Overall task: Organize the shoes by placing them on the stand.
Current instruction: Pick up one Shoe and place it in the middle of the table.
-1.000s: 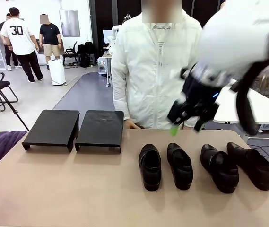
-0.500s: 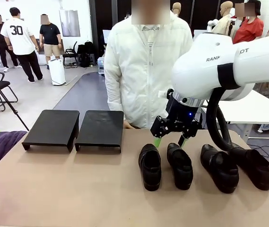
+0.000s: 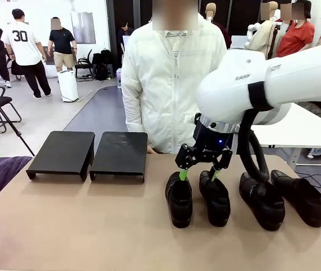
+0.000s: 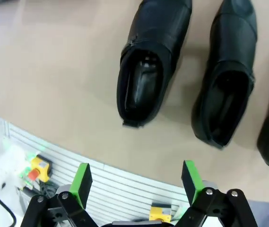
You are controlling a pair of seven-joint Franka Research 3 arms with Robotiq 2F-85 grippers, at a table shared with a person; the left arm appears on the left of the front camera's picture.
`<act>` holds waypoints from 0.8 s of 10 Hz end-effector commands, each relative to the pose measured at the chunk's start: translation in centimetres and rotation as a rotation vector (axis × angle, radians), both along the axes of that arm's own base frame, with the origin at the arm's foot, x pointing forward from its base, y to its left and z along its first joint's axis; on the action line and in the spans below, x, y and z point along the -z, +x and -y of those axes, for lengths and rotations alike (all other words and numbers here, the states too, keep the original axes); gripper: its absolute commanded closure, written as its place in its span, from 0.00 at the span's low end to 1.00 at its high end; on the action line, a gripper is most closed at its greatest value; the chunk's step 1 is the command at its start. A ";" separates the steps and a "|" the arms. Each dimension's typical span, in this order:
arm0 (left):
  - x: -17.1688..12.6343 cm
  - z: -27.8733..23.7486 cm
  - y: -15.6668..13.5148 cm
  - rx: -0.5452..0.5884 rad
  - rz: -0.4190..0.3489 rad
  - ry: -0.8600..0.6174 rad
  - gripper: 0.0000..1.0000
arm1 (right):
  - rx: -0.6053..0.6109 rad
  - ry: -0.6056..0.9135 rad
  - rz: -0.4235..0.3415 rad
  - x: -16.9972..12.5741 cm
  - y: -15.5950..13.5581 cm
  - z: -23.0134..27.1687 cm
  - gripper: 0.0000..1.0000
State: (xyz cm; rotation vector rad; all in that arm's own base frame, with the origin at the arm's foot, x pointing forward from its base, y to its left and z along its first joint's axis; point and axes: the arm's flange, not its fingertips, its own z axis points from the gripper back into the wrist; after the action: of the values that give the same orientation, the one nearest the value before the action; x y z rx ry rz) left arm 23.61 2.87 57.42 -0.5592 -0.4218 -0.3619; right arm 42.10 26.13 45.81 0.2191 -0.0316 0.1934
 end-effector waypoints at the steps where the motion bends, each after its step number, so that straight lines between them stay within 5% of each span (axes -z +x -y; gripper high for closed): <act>1: 0.0 -0.1 0.0 0.016 0.008 -0.017 0.00 | 0.111 -0.051 -0.026 1.9 3.6 -2.6 0.00; 8: 0.0 -0.1 0.0 0.016 0.008 -0.017 0.00 | 0.258 -0.152 -0.115 9.5 6.8 -3.1 0.00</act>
State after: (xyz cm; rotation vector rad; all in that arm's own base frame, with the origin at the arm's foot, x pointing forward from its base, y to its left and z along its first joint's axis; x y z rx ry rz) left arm 23.61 2.87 57.42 -0.5593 -0.4218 -0.3620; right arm 47.54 28.11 36.67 0.1076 0.0908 -0.0164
